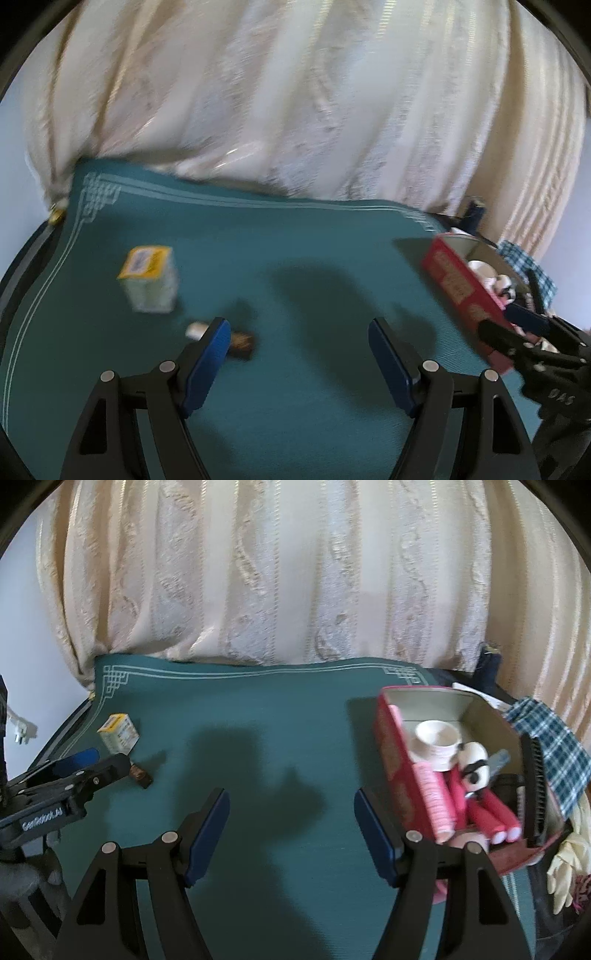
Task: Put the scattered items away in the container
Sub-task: 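Move both grippers back toward the yellow box and brown bottle, then close the left gripper on the yellow box while the right gripper grasps the brown bottle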
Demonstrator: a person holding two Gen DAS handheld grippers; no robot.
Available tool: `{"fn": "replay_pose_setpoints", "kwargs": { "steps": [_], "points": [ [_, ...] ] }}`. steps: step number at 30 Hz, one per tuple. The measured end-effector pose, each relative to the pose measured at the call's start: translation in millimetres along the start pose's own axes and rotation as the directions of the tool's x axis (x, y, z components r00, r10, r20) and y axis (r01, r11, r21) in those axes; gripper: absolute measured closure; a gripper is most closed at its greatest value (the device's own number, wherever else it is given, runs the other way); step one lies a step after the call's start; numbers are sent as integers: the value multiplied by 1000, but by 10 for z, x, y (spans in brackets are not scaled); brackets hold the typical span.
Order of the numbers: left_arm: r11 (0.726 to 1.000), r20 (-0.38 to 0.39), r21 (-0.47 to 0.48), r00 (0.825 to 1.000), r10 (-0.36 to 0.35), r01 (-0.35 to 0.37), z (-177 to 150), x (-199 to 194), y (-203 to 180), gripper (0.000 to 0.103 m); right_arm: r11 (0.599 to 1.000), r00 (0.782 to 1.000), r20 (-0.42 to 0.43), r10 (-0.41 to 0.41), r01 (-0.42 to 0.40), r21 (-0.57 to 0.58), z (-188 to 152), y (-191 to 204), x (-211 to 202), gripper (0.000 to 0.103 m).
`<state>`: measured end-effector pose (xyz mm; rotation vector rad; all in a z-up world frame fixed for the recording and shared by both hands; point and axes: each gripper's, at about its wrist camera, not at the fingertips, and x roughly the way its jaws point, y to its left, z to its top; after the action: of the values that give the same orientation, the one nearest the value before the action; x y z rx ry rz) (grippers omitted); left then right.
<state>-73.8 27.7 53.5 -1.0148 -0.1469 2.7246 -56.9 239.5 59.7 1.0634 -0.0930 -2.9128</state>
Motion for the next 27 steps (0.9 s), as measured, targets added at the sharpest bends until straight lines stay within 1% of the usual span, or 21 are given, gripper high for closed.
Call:
{"fn": "replay_pose_setpoints", "kwargs": {
  "steps": [6, 10, 13, 17, 20, 24, 27],
  "points": [
    [996, -20, -40, 996, 82, -83, -26, 22, 429, 24, 999, 999, -37, 40, -40, 3, -39, 142, 154, 29],
    [994, -34, -49, 995, 93, -94, -5, 85, 627, 24, 998, 997, -59, 56, -56, -7, -79, 231, 240, 29],
    [992, -28, -36, 992, 123, -124, 78, 165, 723, 24, 998, 995, -77, 66, -67, -10, -115, 271, 298, 29],
    [989, -12, -65, 991, 131, -131, 224, 323, 903, 24, 997, 993, -96, 70, -71, -5, -144, 283, 371, 29],
    [988, -20, -83, 991, 131, -132, 310, 464, 991, 24, 997, 991, -111, 71, -72, -4, -168, 289, 424, 29],
    [987, -32, -71, 990, 140, -142, 390, 660, 1027, 24, 996, 989, -126, 83, -84, -6, -194, 315, 473, 29],
    [989, -39, -63, 990, 134, -137, 429, 780, 1068, 25, 993, 982, -150, 114, -116, -4, -207, 348, 507, 29]
  ]
}}
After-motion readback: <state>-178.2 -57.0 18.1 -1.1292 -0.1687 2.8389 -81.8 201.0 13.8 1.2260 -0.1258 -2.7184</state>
